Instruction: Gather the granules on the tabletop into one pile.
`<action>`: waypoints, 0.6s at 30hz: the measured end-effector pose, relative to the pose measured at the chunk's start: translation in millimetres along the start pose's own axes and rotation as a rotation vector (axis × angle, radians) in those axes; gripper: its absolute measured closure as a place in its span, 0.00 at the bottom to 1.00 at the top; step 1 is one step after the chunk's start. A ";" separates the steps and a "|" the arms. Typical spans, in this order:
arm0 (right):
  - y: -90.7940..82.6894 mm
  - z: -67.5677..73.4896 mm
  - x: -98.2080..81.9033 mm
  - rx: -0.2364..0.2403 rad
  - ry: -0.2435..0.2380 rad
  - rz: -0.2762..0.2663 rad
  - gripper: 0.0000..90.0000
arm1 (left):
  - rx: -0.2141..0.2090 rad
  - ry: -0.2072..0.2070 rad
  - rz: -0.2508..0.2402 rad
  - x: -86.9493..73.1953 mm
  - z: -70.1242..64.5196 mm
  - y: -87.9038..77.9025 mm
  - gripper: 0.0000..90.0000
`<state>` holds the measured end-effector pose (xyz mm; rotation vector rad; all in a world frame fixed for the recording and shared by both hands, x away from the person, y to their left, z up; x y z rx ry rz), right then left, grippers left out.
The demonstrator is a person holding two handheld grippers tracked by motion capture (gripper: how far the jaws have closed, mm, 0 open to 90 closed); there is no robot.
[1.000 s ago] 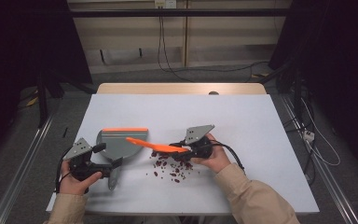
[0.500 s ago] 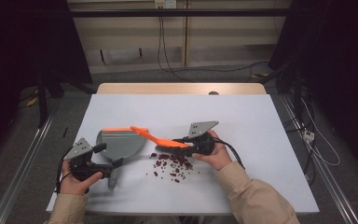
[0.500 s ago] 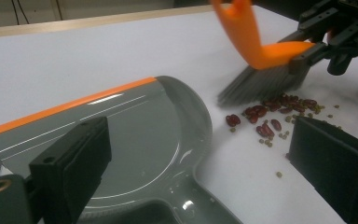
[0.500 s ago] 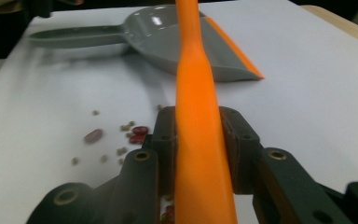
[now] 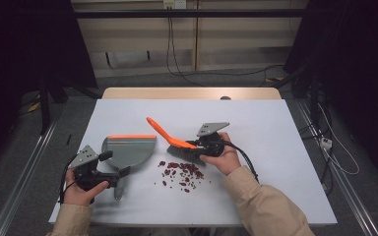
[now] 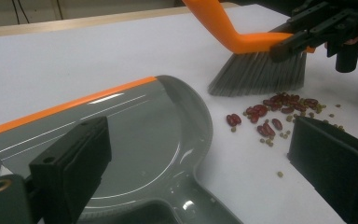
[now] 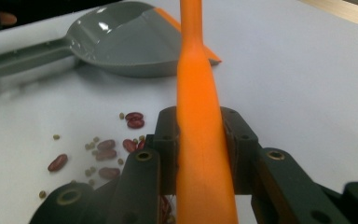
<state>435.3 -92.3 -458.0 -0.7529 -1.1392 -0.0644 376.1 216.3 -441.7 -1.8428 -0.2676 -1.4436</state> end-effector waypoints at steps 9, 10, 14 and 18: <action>-20.3 17.8 16.2 -0.038 0.231 -0.230 0.79 | 0.005 -0.002 -0.003 0.4 0.6 0.0 0.06; -20.2 25.3 16.1 -0.038 0.256 -0.247 0.79 | 0.006 -0.002 -0.004 0.5 0.5 -0.1 0.06; -15.6 53.3 12.0 -0.042 0.316 -0.297 0.79 | 0.007 0.004 -0.003 0.9 0.0 -1.1 0.06; -9.8 68.6 4.0 -0.034 0.359 -0.308 0.79 | 0.009 0.004 -0.004 0.8 0.3 -1.6 0.06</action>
Point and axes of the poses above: each handheld gripper's, and its own axes: y roughly forward along the jaws, x roughly out of its top, z roughly to its left, the point moved 5 cm from there along y, roughly forward along the jaws, and after that the axes turned 5 degrees about y, right-handed, at the moved point
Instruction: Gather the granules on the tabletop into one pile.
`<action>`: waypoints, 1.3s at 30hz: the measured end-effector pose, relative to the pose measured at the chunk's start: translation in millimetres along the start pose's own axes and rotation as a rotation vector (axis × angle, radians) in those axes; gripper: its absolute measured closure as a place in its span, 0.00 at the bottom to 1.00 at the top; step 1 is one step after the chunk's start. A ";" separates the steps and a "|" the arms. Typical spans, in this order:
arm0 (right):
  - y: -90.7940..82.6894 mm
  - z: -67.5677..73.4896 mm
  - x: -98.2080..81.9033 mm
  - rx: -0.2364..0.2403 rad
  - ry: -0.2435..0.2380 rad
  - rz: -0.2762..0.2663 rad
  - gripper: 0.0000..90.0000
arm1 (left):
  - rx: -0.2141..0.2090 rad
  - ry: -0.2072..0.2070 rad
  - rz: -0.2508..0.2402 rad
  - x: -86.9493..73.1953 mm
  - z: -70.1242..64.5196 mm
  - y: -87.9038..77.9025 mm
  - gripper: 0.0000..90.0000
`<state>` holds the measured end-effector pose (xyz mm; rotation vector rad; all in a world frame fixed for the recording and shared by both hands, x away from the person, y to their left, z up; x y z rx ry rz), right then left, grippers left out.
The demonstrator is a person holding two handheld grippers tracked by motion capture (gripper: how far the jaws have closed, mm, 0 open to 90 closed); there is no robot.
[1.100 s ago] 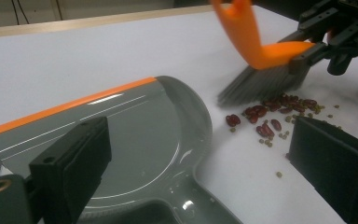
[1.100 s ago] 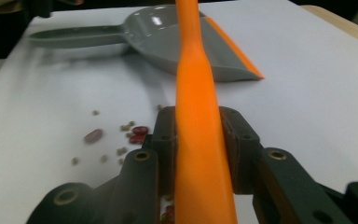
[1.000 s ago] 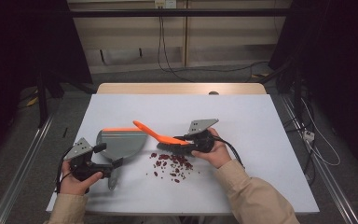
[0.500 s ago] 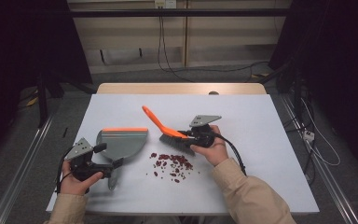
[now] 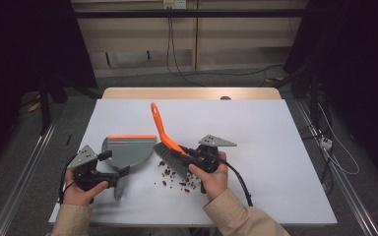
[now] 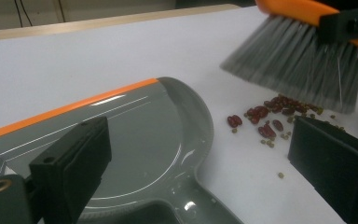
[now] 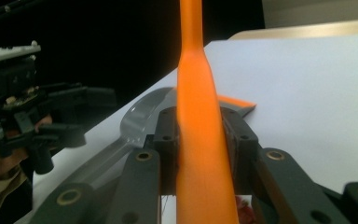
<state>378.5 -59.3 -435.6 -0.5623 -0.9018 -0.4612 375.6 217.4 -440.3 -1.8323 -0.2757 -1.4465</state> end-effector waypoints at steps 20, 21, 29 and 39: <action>2.3 27.6 -40.3 0.039 0.055 0.093 0.79 | 0.001 0.000 -0.006 1.0 -0.4 -0.7 0.06; 3.5 28.7 -41.2 0.038 0.061 0.092 0.79 | 0.003 -0.002 -0.008 1.1 -0.3 -0.9 0.06; 15.9 34.8 -51.8 0.052 0.107 0.115 0.79 | 0.008 -0.008 -0.015 1.2 1.7 -3.4 0.06; 37.7 22.8 -49.9 -0.026 0.165 0.131 0.79 | 0.009 -0.008 -0.017 1.6 1.9 -3.1 0.06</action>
Point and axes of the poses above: each handheld gripper's, and its own axes: y roughly forward along the jaws, x roughly out of its top, z roughly to its left, the point moved 5 cm from there along y, roughly forward along the jaws, and after that the axes turned 5 degrees about y, right-handed, at the moved point
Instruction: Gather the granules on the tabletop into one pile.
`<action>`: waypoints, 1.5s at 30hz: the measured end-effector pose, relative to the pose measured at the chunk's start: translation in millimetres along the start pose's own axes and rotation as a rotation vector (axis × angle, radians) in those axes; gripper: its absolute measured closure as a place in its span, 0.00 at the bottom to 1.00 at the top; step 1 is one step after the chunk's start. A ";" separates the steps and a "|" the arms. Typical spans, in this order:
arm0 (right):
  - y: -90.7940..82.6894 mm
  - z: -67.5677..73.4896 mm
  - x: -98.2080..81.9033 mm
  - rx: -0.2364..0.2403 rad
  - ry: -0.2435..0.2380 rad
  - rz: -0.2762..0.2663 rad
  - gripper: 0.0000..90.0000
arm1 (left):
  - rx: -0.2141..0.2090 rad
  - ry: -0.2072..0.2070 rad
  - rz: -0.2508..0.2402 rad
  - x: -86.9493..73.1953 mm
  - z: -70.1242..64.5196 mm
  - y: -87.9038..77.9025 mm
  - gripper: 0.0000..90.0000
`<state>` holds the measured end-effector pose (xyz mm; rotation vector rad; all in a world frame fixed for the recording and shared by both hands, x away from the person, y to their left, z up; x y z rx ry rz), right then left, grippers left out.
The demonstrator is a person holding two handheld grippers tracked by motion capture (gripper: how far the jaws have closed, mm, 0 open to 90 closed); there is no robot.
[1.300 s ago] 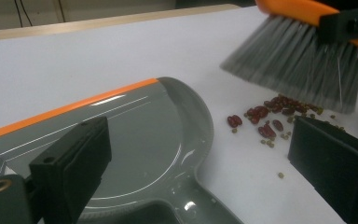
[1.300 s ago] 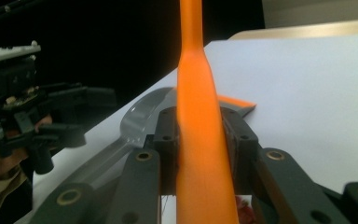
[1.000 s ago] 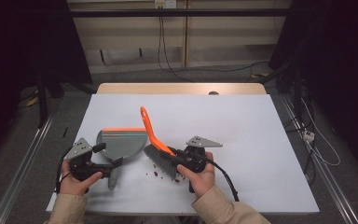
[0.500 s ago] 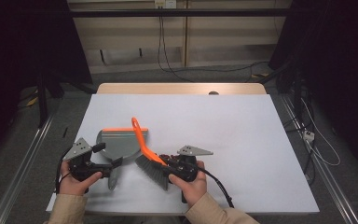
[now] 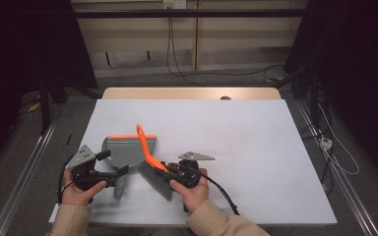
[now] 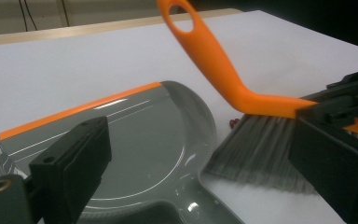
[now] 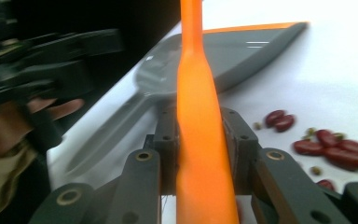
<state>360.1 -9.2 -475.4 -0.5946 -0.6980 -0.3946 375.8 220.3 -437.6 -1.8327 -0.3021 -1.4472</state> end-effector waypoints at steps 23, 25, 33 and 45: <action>-26.2 -40.6 7.8 -0.186 -0.009 -0.056 0.77 | -0.002 0.007 0.006 0.4 -2.9 2.4 0.07; -31.9 -44.3 7.8 -0.194 0.003 -0.067 0.77 | -0.005 0.012 0.007 0.6 -3.4 2.7 0.07; -50.9 -56.1 8.9 -0.230 0.007 -0.099 0.77 | -0.006 0.018 0.011 0.9 -5.0 4.0 0.06; -67.1 -67.6 11.2 -0.259 0.007 -0.117 0.77 | -0.007 0.024 0.016 1.3 -6.0 4.5 0.07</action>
Point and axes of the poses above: each handheld gripper's, and its own axes: y roughly forward along the jaws, x roughly out of its top, z roughly to its left, the point moved 5 cm from there along y, roughly forward along the jaws, and after that the axes turned 5 degrees about y, right-handed, at the moved point
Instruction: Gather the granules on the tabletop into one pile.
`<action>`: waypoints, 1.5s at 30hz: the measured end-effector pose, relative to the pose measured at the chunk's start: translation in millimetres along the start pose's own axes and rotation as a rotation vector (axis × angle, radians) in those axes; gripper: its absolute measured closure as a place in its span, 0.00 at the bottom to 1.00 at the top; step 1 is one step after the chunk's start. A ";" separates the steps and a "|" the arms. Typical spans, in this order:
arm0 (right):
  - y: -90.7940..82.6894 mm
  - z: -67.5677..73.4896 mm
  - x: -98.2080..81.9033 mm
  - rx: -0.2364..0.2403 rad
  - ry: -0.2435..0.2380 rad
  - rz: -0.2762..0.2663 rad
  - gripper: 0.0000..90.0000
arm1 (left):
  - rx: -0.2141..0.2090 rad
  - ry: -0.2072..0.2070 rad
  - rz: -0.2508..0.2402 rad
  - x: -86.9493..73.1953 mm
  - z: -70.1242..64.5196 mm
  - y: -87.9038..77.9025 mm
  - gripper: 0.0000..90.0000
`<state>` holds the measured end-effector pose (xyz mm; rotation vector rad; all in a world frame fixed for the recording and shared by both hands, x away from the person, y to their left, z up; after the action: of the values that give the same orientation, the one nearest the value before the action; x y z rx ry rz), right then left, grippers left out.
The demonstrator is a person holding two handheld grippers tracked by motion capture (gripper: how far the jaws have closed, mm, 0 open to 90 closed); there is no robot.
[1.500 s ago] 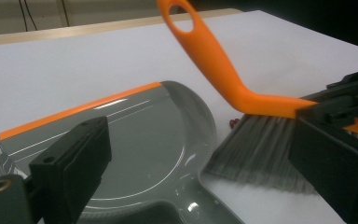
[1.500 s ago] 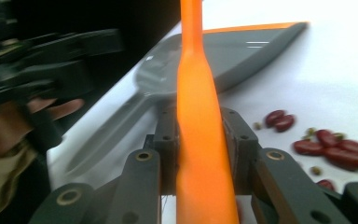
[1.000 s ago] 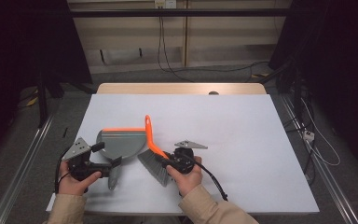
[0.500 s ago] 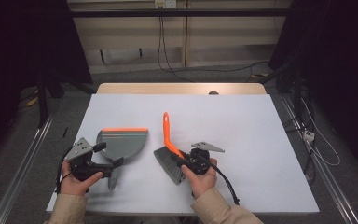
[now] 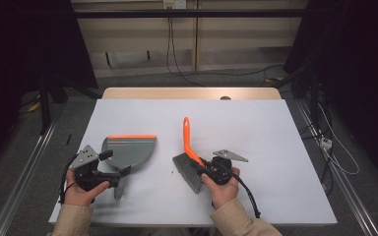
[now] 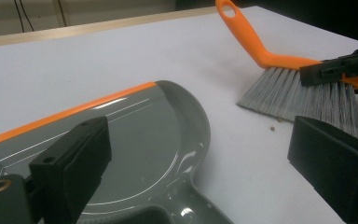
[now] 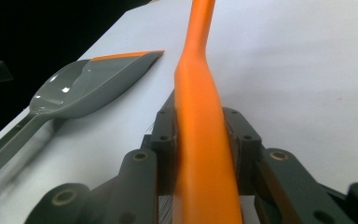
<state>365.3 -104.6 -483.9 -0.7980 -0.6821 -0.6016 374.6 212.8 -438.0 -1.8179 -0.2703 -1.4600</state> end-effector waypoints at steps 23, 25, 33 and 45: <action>23.3 54.1 -7.7 0.187 -0.023 0.016 0.79 | 0.007 -0.008 -0.009 -0.3 3.1 -1.6 0.07; 25.0 49.5 -10.0 0.160 -0.034 0.011 0.79 | 0.006 -0.006 -0.009 -0.2 3.0 -1.7 0.07; 12.3 25.6 -4.7 0.107 -0.028 -0.007 0.78 | 0.004 -0.004 -0.004 -0.1 1.8 -0.9 0.07; -2.2 4.7 1.6 0.051 -0.028 -0.040 0.78 | 0.004 0.000 -0.006 0.7 1.0 -0.9 0.07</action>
<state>363.3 -102.5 -479.4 -0.7482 -0.7378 -0.6084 375.0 213.9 -437.1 -1.8158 -0.2793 -1.4627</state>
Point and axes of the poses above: each handheld gripper's, and its own axes: y roughly forward along the jaws, x roughly out of its top, z roughly to its left, the point moved 5 cm from there along y, roughly forward along the jaws, and after that the axes turned 5 degrees about y, right-handed, at the moved point
